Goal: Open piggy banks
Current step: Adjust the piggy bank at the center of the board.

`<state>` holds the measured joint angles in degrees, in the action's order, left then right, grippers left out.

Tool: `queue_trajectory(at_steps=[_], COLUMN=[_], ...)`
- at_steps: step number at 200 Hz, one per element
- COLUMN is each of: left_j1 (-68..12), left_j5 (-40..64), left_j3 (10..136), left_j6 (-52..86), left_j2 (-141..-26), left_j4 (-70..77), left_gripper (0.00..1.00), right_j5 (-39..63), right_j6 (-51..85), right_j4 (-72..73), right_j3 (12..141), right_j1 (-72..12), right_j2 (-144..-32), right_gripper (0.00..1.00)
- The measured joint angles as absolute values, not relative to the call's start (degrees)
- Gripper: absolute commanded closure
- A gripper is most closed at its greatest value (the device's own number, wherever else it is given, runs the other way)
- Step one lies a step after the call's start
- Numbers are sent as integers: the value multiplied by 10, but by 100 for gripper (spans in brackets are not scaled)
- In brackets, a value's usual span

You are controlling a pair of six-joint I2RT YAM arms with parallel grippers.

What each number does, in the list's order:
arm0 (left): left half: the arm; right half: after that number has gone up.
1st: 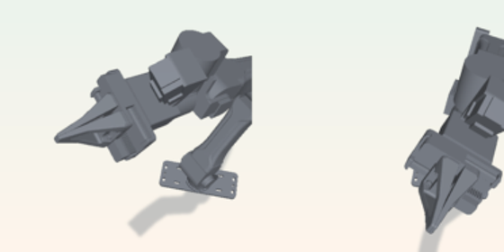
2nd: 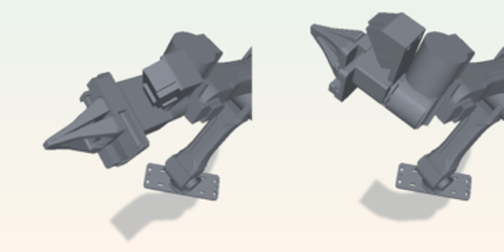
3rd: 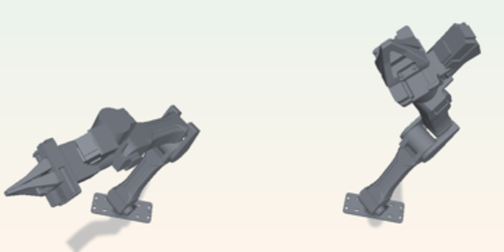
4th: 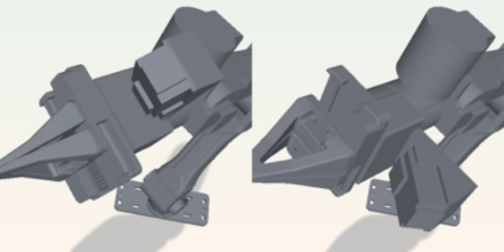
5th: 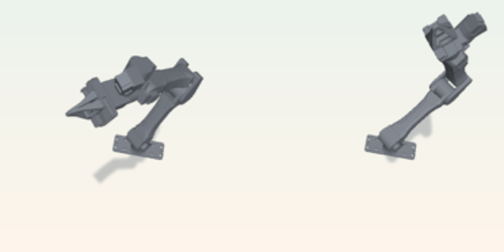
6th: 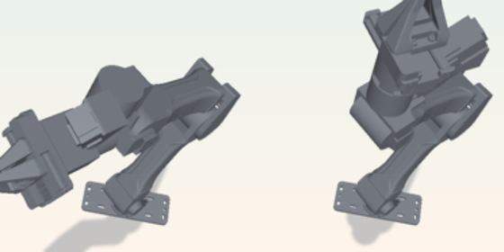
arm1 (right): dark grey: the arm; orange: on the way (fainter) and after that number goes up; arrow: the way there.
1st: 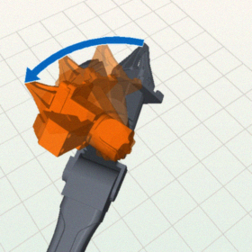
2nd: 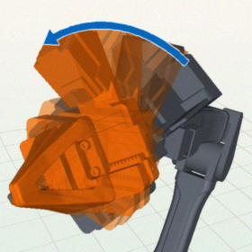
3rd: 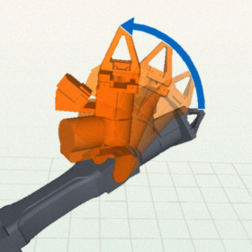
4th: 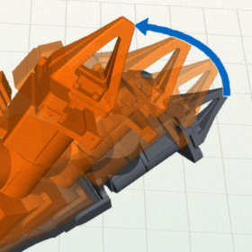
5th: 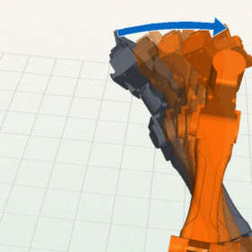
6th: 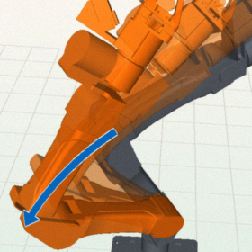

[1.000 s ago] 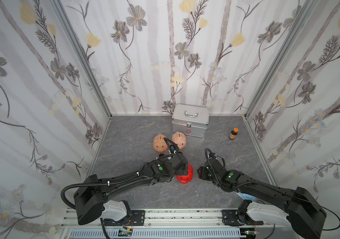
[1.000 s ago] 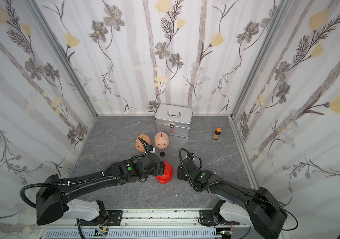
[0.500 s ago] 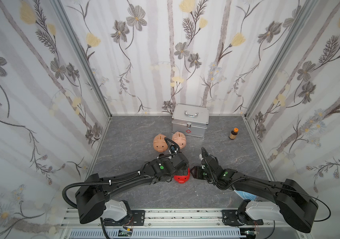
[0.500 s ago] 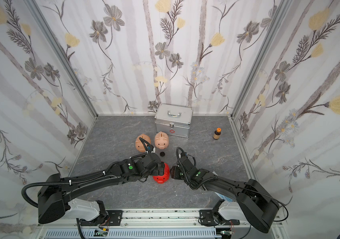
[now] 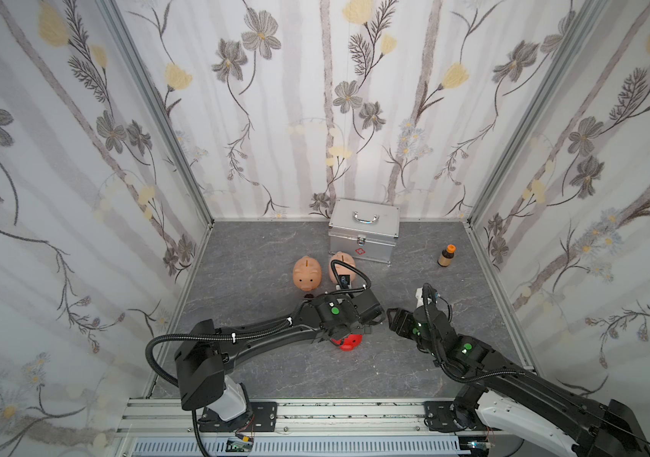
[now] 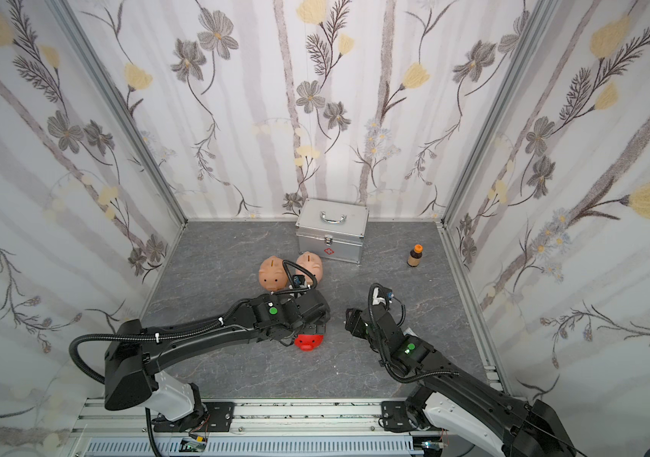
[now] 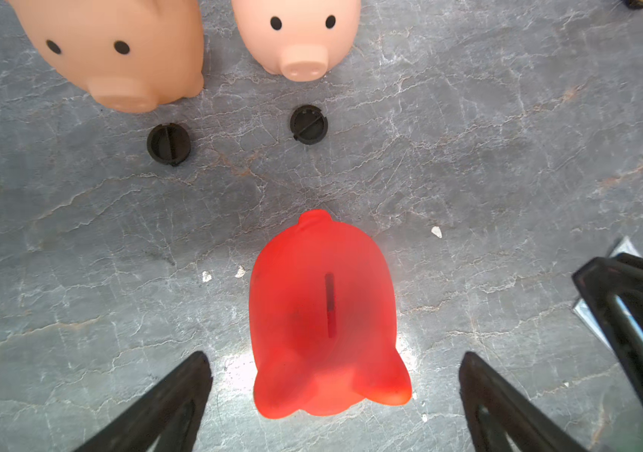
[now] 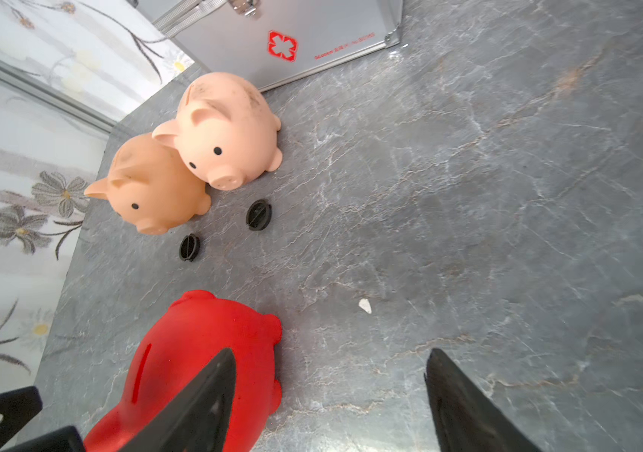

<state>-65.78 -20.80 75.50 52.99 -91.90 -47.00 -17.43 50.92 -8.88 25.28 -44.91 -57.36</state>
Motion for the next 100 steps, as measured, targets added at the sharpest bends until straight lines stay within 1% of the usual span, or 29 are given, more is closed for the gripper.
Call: queue_trajectory(at_steps=[24,40,100], left_j1=[-665,-665,-670], left_j5=[-210,-209,-194], left_j3=[788,801,820], left_j6=[547,556,571], left_j2=[-958,-974,-1015], left_j4=[-514,-533,-544], left_gripper=[0,0,0], right_j5=[-181,-183,-183], right_j6=[509,508,492], right_j4=[-96,-96,-97], right_j3=[240,237,222], right_j1=[-449,-433,-402], right_j2=[-546,-530,-493], right_gripper=[23,23,23])
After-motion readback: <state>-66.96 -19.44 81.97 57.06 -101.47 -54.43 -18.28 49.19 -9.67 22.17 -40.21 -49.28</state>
